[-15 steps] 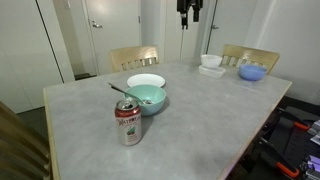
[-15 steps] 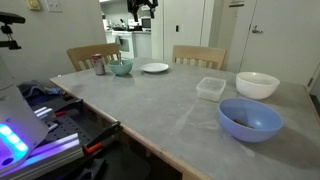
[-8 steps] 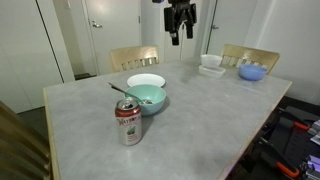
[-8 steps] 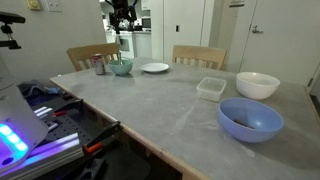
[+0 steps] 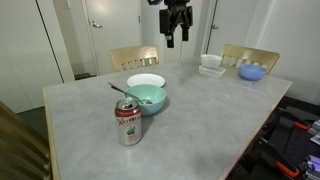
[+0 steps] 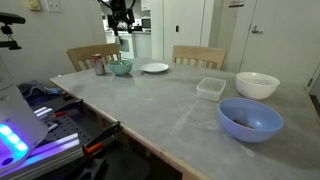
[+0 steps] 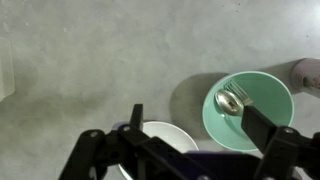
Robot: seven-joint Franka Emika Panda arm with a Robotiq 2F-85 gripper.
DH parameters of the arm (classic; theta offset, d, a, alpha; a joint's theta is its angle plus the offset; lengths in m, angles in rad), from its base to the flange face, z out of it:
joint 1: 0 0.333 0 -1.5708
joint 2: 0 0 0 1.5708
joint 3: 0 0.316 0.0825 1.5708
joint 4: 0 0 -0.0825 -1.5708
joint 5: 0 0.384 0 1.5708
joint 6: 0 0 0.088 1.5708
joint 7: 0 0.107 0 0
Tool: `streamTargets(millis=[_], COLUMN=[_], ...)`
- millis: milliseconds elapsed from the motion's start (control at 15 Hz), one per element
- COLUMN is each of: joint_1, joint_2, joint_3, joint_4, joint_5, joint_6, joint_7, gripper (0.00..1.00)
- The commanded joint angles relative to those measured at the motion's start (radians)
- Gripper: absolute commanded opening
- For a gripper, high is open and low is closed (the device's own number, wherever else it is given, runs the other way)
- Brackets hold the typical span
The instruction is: Move the soda can to the right side of the table
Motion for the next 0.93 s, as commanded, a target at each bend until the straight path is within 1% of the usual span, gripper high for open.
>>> streamTargets(millis=[0,267,467,867], joint_1=[0.031,0.084,0.128,0.196], joint_2=[0.039,0.109,0.148,0.221], joint_3=[0.034,0.073,0.096,0.096], joint_4=[-0.003,0.01,0.002,-0.021], joint_5=[0.021,0.079,0.134,0.152], joint_6=[0.074,0.212,0.277,0.474], joint_7=[0.022,0.106,0.165,0.222], gripper=[1.0,1.0,1.0,1.0])
